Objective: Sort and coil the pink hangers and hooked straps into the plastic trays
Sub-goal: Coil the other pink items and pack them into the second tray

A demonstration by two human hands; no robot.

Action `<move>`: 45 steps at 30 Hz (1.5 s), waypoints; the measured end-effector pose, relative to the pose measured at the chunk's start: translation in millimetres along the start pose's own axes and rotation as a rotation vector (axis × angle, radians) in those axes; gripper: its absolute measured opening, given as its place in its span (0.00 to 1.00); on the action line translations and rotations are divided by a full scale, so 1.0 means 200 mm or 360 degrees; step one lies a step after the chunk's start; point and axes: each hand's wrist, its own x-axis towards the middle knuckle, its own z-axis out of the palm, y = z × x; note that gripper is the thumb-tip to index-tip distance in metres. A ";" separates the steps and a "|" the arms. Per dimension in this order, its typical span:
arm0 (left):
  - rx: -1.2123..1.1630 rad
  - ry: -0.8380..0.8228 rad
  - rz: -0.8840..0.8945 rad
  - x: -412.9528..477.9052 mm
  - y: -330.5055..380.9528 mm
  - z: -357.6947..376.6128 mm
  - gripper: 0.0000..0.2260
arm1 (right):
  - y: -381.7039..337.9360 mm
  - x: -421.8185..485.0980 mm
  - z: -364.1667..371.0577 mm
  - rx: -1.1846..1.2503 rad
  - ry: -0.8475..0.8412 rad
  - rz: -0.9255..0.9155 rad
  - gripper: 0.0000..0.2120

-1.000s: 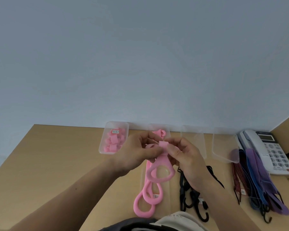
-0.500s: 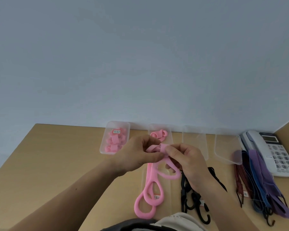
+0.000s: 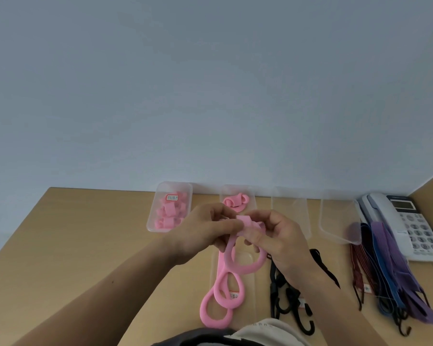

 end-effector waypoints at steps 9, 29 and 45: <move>0.0067 0.0098 0.0219 0.00 -0.01 0.02 0.16 | 0.01 0.02 0.00 0.0038 0.0124 0.0003 0.13; 0.0018 -0.0061 0.0008 0.03 -0.01 0.01 0.15 | 0.03 0.02 0.00 0.0048 0.0065 0.0000 0.17; 0.0087 0.0014 0.0277 0.05 -0.03 0.02 0.16 | 0.04 0.05 -0.02 0.0083 0.0134 0.0047 0.10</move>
